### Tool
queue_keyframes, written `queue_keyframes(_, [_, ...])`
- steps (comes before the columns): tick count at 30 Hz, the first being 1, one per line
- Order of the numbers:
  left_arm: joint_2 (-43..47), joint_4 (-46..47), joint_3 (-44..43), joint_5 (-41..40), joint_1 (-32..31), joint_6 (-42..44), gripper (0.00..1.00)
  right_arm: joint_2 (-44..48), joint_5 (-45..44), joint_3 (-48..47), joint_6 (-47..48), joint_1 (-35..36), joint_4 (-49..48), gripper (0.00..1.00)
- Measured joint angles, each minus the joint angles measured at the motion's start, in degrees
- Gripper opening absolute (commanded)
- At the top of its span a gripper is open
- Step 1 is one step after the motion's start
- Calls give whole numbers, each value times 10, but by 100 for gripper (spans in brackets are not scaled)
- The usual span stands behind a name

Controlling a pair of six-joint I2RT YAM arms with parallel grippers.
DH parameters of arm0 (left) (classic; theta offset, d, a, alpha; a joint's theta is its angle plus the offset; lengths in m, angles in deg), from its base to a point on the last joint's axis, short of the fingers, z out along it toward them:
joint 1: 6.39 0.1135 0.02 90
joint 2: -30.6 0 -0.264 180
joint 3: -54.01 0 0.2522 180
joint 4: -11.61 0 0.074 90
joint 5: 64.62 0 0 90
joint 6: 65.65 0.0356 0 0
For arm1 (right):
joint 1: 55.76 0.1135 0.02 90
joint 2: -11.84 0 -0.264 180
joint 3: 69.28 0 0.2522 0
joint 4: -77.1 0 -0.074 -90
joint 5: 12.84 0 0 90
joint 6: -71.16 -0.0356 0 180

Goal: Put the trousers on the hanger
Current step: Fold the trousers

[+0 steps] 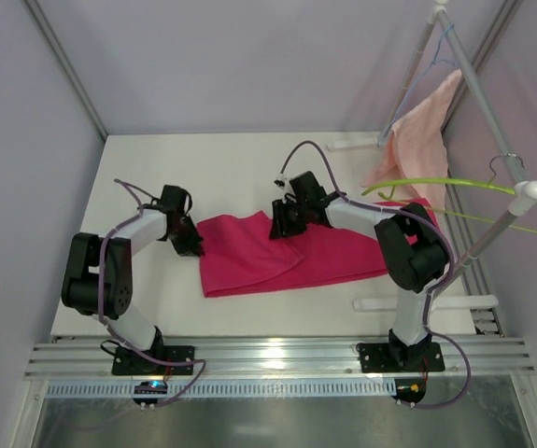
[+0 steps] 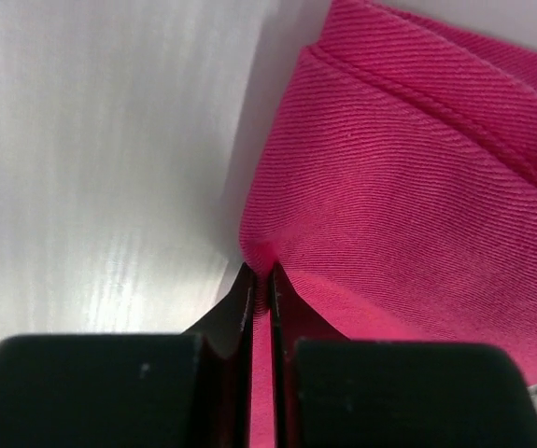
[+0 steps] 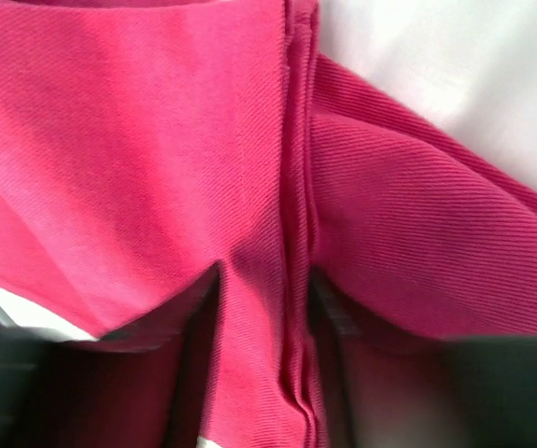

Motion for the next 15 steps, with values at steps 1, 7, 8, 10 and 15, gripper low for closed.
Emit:
queue_keyframes(1, [-4, -5, -6, 3, 13, 0, 0, -2, -2, -3, -7, 6, -6, 31])
queue_keyframes(7, [-12, -77, -56, -67, 101, 21, 1, -38, -27, -45, -91, 72, -55, 4])
queue_keyframes(8, [-12, -89, -67, -83, 117, 27, 7, -47, -32, -59, -109, 84, -63, 4])
queue_keyframes(10, [-13, -113, -93, -101, 153, 37, 21, -64, -44, -87, -139, 105, -71, 4])
queue_keyframes(15, [-7, -132, -142, -143, 237, 54, 52, -75, -97, -142, -202, 153, -72, 4])
